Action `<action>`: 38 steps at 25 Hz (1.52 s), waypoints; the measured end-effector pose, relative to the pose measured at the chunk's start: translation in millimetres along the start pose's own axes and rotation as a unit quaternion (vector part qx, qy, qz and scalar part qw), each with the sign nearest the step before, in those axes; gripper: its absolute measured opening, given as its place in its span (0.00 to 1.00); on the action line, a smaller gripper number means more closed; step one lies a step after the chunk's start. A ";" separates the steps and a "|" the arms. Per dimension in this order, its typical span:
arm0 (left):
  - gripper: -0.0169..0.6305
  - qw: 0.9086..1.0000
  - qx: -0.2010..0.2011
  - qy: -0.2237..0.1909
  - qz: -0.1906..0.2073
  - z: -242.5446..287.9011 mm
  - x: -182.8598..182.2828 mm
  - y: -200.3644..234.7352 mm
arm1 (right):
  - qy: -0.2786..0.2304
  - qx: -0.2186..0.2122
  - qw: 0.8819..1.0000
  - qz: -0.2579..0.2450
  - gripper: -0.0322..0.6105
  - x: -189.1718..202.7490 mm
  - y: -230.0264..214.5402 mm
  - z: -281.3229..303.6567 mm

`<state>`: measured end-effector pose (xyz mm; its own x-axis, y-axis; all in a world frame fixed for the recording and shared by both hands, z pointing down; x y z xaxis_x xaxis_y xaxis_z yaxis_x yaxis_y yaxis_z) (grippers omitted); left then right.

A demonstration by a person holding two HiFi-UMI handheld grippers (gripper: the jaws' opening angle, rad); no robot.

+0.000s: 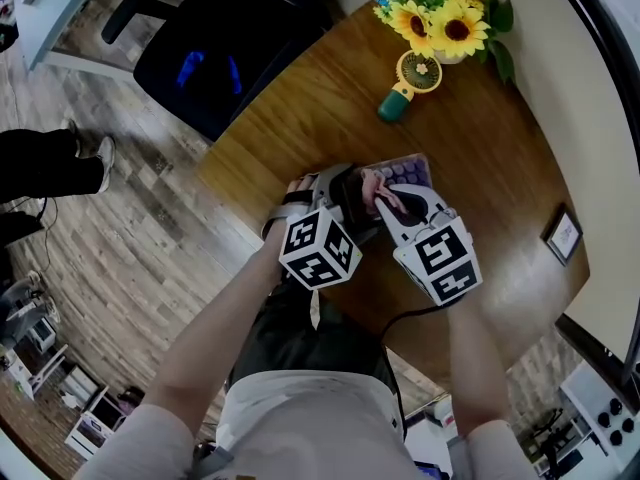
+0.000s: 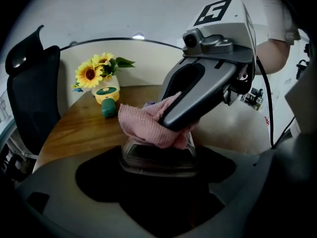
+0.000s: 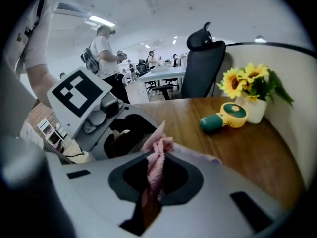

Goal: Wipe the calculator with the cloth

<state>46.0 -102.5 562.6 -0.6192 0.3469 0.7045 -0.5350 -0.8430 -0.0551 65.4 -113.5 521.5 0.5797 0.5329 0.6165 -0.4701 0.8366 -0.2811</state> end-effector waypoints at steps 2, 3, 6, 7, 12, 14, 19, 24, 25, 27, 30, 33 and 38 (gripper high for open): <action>0.75 1.000 0.000 -0.001 0.000 -0.2 0.3 0.1 | -0.010 0.018 1.000 0.012 0.11 6.0 -11.4 -8.8; 0.75 1.000 0.001 -0.001 0.000 -0.2 0.0 -0.1 | -0.015 0.028 0.999 0.022 0.11 10.7 -18.7 -14.6; 0.75 1.000 0.003 -0.004 -0.001 -0.6 -1.0 -0.2 | -0.025 0.061 0.996 0.054 0.11 23.3 -43.9 -34.4; 0.75 1.000 0.003 -0.004 -0.002 -0.8 -1.0 0.0 | -0.029 0.069 0.995 0.065 0.11 25.8 -51.3 -39.9; 0.75 1.000 0.001 -0.001 0.000 -0.2 -0.3 0.3 | 0.015 0.153 0.984 0.087 0.10 54.9 -89.4 -65.9; 0.75 1.000 0.003 0.000 0.000 0.1 0.0 -0.2 | 0.028 0.186 0.976 0.109 0.10 77.8 -104.0 -79.7; 0.75 1.000 0.003 -0.001 0.002 -0.7 0.5 -0.3 | -0.093 0.154 0.973 0.144 0.10 41.9 -84.9 -98.6; 0.75 1.000 0.005 -0.001 0.003 -0.9 0.3 -1.0 | -0.122 0.039 0.988 0.085 0.10 -18.0 -10.5 -59.6; 0.75 1.000 0.005 -0.001 0.004 -1.2 0.3 -1.1 | -0.118 0.019 0.990 0.081 0.10 -22.6 2.1 -47.6; 0.75 1.000 0.005 -0.002 0.004 -1.6 0.6 -0.8 | -0.102 -0.012 0.992 0.075 0.11 -23.7 20.3 -22.4; 0.75 1.000 0.006 -0.002 0.006 -0.8 0.4 -1.2 | -0.071 -0.039 0.995 0.053 0.11 -13.6 37.9 7.5; 0.75 1.000 0.006 -0.004 0.010 -1.5 0.6 -2.4 | -0.065 -0.045 0.996 0.045 0.11 -3.6 41.6 13.9; 0.75 1.000 0.006 -0.003 0.009 -0.2 0.9 -2.2 | -0.021 -0.027 0.999 0.014 0.11 14.5 31.4 2.3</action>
<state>46.5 -100.3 563.2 -0.6247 0.3299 0.7078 -0.5173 -0.8538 -0.0586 57.5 -79.8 523.3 0.5379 0.5518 0.6374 -0.4495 0.8273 -0.3369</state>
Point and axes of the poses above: the fingertips, and each gripper's own axes: z forward along the fingers, y to its left, x out of its underside, the point moved 2 cm from there along -z, backward along the fingers, and after that the axes turned 11 degrees about -x, right-handed, at the moved point
